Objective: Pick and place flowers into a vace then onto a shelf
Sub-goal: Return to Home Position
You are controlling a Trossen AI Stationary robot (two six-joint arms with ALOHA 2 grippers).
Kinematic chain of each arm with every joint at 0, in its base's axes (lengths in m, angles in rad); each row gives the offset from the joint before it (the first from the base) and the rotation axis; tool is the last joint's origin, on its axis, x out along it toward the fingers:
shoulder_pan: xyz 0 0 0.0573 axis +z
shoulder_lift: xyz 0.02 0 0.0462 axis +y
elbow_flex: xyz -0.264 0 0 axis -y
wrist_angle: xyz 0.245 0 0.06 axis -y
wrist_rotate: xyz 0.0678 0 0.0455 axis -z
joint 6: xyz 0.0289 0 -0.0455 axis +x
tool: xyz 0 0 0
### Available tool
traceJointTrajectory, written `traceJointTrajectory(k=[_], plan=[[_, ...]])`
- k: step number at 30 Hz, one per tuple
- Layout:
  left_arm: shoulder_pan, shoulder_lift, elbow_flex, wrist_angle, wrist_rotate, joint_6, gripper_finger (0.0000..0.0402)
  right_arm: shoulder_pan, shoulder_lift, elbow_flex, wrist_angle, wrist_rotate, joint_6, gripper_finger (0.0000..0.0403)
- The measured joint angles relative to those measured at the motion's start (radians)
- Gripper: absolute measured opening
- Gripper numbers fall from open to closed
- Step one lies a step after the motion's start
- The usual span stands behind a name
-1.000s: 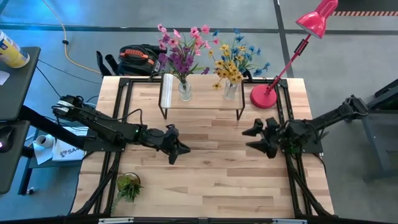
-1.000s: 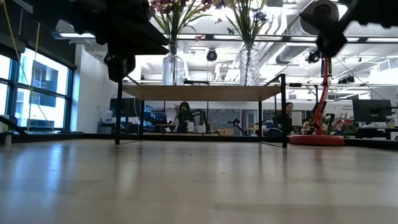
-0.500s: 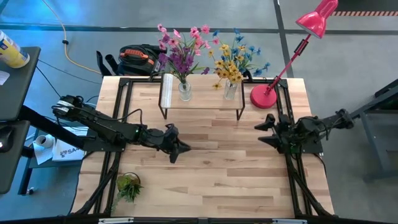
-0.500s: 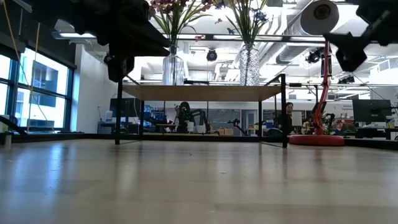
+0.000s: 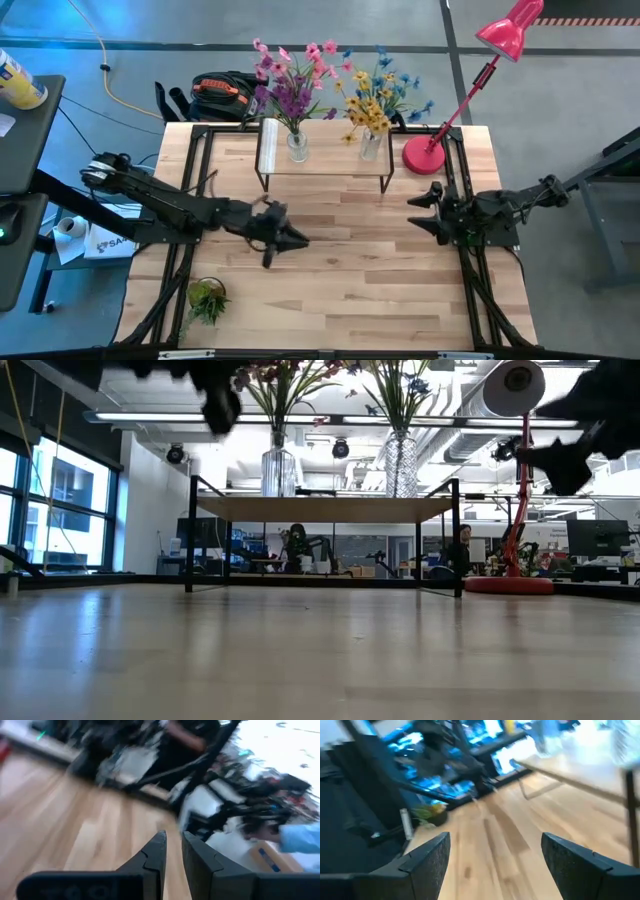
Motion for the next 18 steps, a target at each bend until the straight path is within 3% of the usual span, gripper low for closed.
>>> traceJointTrajectory(k=[5, 10, 14, 18], plan=[[0.000, -0.184, 0.001, -0.143, 0.023, 0.102, 0.0095, 0.000, 0.001, 0.000, -0.109, 0.031, 0.142, 0.0303], [0.000, -0.408, 0.000, -0.426, -0.083, 0.148, 0.0095, 0.002, -0.001, 0.000, -0.048, -0.024, 0.066, 0.0303], [0.000, -0.526, 0.000, -0.563, -0.151, 0.182, 0.0095, 0.000, -0.001, 0.000, -0.076, 0.057, 0.063, 0.0303], [0.000, -0.587, 0.000, -0.670, -0.146, 0.194, 0.0095, 0.000, -0.001, 0.000, -0.084, 0.081, 0.071, 0.0303]])
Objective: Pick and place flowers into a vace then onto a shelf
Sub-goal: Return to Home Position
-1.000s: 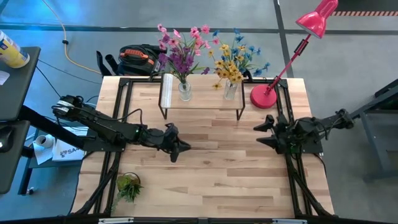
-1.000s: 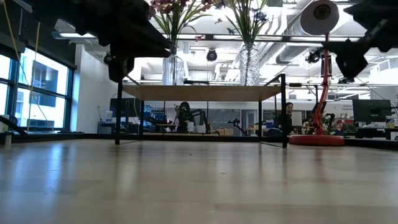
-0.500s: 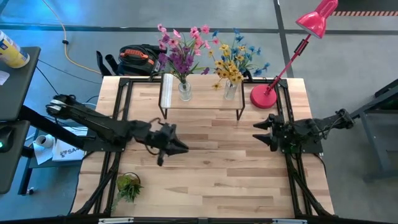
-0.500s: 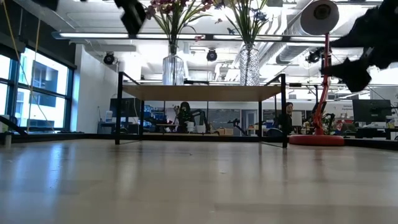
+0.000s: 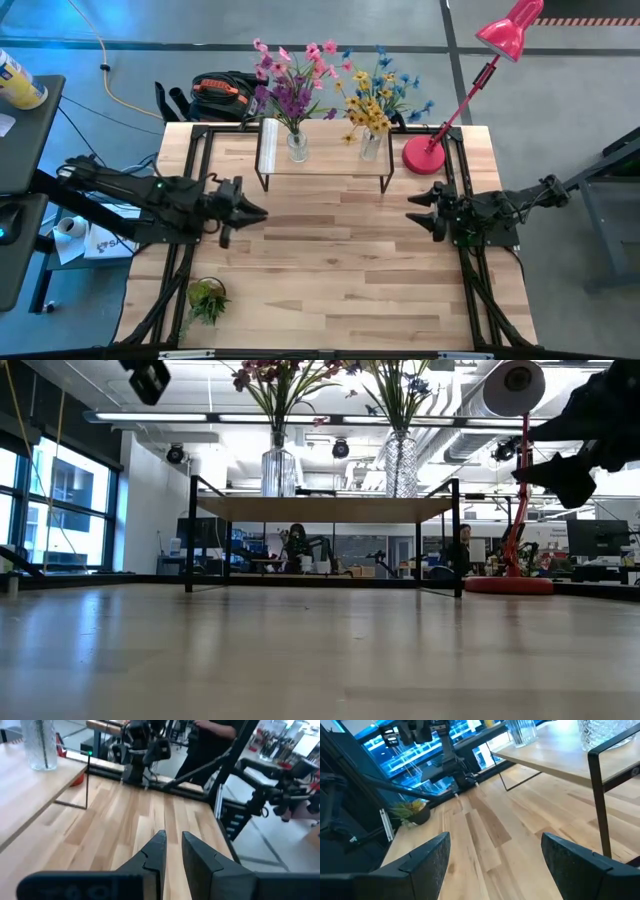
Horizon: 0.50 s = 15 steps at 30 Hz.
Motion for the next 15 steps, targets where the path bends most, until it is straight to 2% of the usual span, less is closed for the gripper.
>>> traceJointTrajectory(k=[3, 5, 10, 13, 15], plan=[[0.000, -0.039, -0.019, 0.005, 0.004, 0.002, 0.0095, 0.000, 0.000, 0.000, 0.000, -0.002, 0.004, 0.0303], [0.000, -0.069, -0.077, 0.106, 0.022, 0.010, 0.0095, 0.000, 0.000, -0.002, 0.004, -0.003, 0.010, 0.0303], [0.000, -0.087, -0.306, 0.451, 0.048, -0.011, 0.0095, 0.002, 0.013, -0.057, 0.184, -0.024, -0.042, 0.0303], [0.000, -0.088, -0.381, 0.550, 0.045, -0.029, 0.0095, 0.000, 0.009, -0.066, 0.216, -0.032, -0.083, 0.0303], [0.000, -0.099, -0.398, 0.554, 0.037, -0.029, 0.0095, 0.000, 0.002, -0.066, 0.214, -0.019, -0.083, 0.0303]])
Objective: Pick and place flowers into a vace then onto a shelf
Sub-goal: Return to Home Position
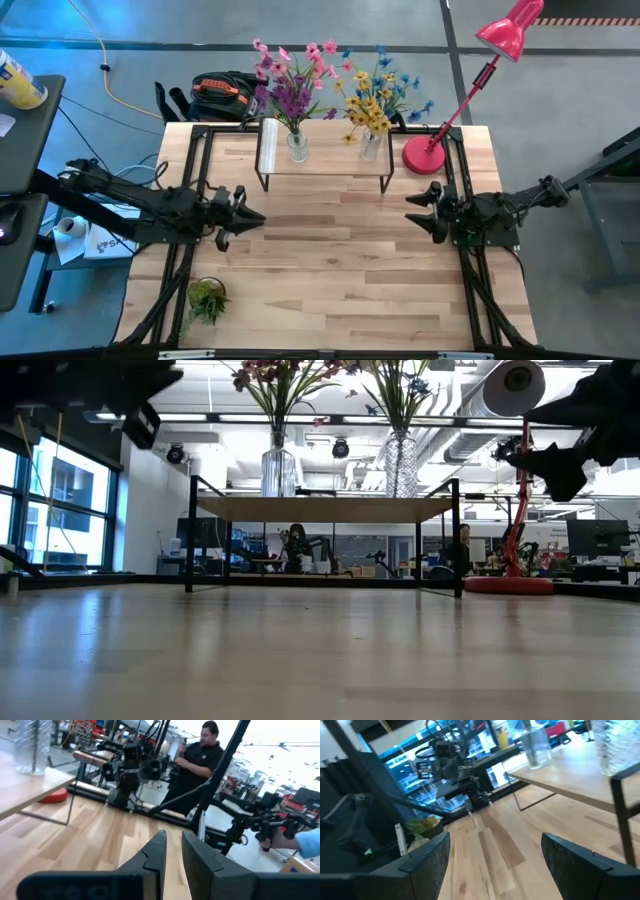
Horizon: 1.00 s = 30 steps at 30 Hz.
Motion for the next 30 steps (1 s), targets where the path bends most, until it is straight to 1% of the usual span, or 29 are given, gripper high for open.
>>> traceJointTrajectory(k=[4, 8, 11, 18, 23, 24, 30], plan=[[0.000, -0.045, -0.019, -0.016, 0.011, 0.019, 0.0095, 0.000, 0.006, 0.003, -0.012, 0.045, 0.031, 0.0303], [0.000, -0.129, -0.044, -0.080, 0.026, 0.061, 0.0095, 0.000, 0.012, 0.003, -0.014, 0.048, 0.005, 0.0303], [0.000, -0.214, -0.045, -0.184, 0.014, 0.078, 0.0095, 0.000, 0.012, 0.003, -0.015, 0.047, -0.006, 0.0303], [0.000, -0.435, -0.045, -0.415, -0.047, 0.086, 0.0095, 0.000, 0.012, 0.003, -0.016, 0.046, -0.004, 0.0303], [0.000, -0.551, -0.045, -0.555, -0.087, 0.085, 0.0095, 0.000, 0.012, 0.003, -0.017, 0.046, -0.005, 0.0303], [0.001, -0.568, -0.045, -0.576, -0.091, 0.085, 0.0095, 0.000, 0.012, 0.003, -0.017, 0.046, -0.004, 0.0303], [0.001, -0.567, -0.046, -0.630, -0.100, 0.082, 0.0095, 0.000, 0.012, 0.002, -0.011, 0.042, -0.004, 0.0303]])
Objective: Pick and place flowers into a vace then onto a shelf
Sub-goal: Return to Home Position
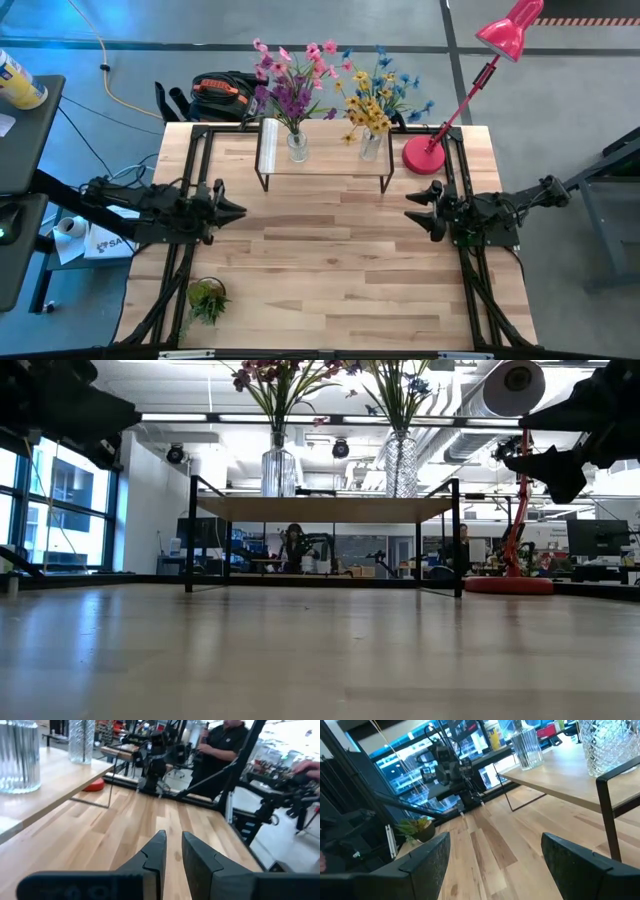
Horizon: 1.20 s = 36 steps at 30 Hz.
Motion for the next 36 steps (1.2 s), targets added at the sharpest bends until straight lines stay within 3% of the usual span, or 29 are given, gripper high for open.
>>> traceJointTrajectory(k=[20, 36], plan=[[-0.001, 0.002, -0.011, -0.046, -0.021, -0.053, 0.0095, -0.288, -0.014, -0.001, 0.001, -0.002, 0.000, 0.0303], [-0.001, 0.003, -0.011, -0.047, -0.020, -0.053, 0.0095, -0.338, 0.006, 0.000, -0.006, -0.005, 0.000, 0.0303]])
